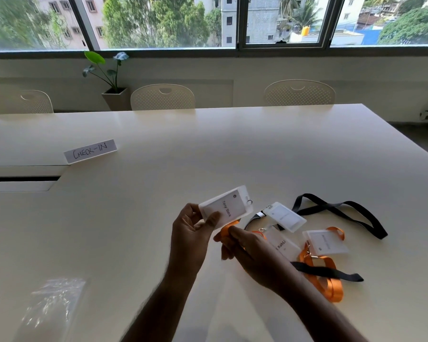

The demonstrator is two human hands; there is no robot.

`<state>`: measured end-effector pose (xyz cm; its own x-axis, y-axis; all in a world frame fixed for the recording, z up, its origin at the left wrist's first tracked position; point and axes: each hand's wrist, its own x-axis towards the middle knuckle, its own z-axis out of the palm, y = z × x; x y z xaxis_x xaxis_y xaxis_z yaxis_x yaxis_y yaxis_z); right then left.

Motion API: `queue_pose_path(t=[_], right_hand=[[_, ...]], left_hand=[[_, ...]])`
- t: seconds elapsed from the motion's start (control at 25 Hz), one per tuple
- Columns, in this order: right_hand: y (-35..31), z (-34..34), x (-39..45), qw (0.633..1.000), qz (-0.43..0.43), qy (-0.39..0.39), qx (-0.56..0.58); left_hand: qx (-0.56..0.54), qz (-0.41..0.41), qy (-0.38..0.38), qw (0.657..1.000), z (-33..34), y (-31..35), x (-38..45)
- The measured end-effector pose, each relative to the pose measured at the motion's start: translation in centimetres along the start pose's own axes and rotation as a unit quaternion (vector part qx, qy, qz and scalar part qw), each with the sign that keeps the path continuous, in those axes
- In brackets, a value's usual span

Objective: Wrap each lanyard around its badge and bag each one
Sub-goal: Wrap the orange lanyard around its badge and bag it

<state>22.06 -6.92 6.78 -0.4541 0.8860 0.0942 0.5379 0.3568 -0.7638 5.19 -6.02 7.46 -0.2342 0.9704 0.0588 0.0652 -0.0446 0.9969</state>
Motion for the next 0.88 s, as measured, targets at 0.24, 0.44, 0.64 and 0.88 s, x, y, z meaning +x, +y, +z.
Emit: queue_pose_path(t=[0.24,0.44,0.64,0.88], right_hand=[[-2.1,-1.3,0.4,0.990,-0.005,0.028,0.141],[-3.4,-4.2,0.4,0.969,-0.014,0.038,0.244],[-3.8,-6.2,0.9,0.950,-0.039,0.048,0.306],[-4.3,-9.5,1.6,0.954,-0.054,0.123,0.269]], left_hand=[[0.003,0.056,-0.022,0.998,-0.3,0.4,0.1],[0.074,0.110,-0.042,0.990,-0.4,0.3,0.1],[0.153,0.141,-0.069,0.976,0.0,-0.3,-0.4],[0.235,0.163,-0.116,0.951,0.1,-1.5,-0.8]])
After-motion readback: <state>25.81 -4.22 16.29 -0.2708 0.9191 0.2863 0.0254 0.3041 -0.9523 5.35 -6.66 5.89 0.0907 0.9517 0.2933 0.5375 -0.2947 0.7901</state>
